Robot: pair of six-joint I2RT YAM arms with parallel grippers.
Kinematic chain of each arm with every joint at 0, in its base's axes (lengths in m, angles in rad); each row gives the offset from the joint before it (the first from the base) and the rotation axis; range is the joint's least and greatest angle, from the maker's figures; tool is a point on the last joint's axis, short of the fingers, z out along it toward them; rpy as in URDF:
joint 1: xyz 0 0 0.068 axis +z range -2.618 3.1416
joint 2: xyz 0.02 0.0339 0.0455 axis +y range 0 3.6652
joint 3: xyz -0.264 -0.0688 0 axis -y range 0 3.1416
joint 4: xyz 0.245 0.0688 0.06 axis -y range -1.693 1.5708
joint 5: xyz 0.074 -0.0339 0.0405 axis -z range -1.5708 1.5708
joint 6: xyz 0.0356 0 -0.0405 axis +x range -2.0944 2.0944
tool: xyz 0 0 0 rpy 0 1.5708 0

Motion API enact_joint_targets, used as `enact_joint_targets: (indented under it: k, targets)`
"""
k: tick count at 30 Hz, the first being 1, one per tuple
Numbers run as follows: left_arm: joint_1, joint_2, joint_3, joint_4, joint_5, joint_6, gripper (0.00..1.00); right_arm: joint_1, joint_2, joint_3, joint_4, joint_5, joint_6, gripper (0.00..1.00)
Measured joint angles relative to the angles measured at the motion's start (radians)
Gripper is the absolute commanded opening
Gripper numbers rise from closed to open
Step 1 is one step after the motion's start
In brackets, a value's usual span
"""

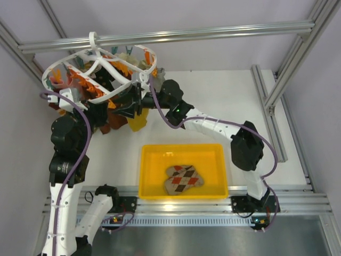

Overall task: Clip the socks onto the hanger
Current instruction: Open the clamp at the hanger.

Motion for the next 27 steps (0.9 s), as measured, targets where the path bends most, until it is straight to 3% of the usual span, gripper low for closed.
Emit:
enact_joint_targets:
  k: [5, 8, 10, 12, 14, 17, 24, 27]
  targets:
    - [0.003, -0.002, -0.007, 0.004, 0.011, 0.024, 0.0, -0.014, 0.051, 0.064, 0.0, -0.059, 0.074, 0.41]
    - [0.005, -0.006, -0.01, 0.008, 0.021, 0.035, 0.0, -0.015, 0.071, 0.088, -0.004, -0.07, 0.094, 0.29]
    - [0.005, -0.007, -0.01, 0.01, 0.025, 0.039, 0.01, -0.018, 0.078, 0.099, -0.005, -0.072, 0.102, 0.1]
    - [0.005, -0.007, -0.011, 0.011, 0.023, 0.039, 0.12, -0.023, 0.079, 0.1, -0.01, -0.071, 0.113, 0.0]
    - [0.007, -0.007, -0.011, 0.012, 0.01, 0.032, 0.32, -0.024, 0.079, 0.1, -0.011, -0.069, 0.121, 0.0]
    - [0.005, -0.006, -0.011, 0.005, 0.001, 0.005, 0.44, -0.021, 0.076, 0.086, -0.002, -0.049, 0.11, 0.0]
    - [0.003, -0.034, -0.011, -0.024, 0.01, -0.078, 0.58, 0.006, 0.032, -0.026, 0.04, 0.08, 0.018, 0.0]
    - [0.003, -0.043, -0.009, -0.024, 0.015, -0.098, 0.59, 0.02, 0.029, -0.039, 0.059, 0.127, -0.011, 0.0]
